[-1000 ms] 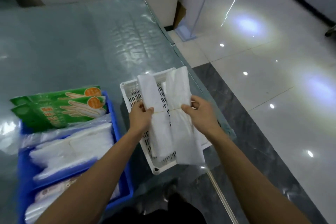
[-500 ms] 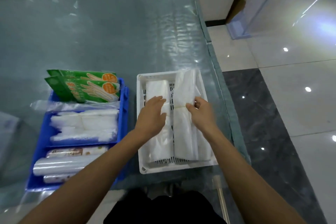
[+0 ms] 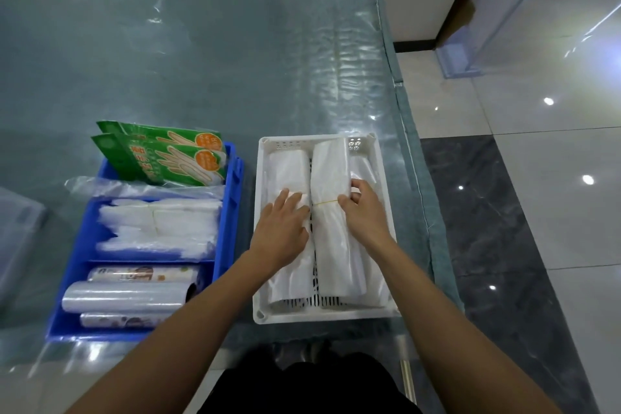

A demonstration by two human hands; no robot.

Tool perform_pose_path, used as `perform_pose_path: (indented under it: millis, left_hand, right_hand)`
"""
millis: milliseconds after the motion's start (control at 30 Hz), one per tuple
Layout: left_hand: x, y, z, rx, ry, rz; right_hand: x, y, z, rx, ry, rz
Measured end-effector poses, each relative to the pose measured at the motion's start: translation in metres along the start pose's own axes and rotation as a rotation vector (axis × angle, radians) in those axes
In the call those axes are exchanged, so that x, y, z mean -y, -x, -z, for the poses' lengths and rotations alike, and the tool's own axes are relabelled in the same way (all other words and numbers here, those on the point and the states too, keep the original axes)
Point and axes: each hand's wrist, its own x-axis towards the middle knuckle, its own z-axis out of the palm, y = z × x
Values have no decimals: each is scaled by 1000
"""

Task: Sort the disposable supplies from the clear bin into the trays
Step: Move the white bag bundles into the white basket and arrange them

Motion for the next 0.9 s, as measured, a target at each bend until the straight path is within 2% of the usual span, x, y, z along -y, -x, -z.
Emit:
perform_pose_path:
  millis: [233,400,500,600,700,900]
  left_hand:
    - [13,4,-5,-56,17,-32]
    - [14,6,-6,-93,32,-63]
    - [12,1,-7,-139,22,-187]
    - [6,-5,-9,-128,-16,-365]
    - [3,-9,-11,-97,-63,-502]
    - [16,-15,-20,-48,-73,-535]
  right_hand:
    - [1,0,-23,-57,155,77]
    - [-17,6,-24,-148,452,152]
    - [-29,20,-20,-210,664,170]
    - [-32,44,-14,-285,599,129]
    - [-38,65,-17,-273,453,61]
    - [-38,81,-21,-300,253,-132]
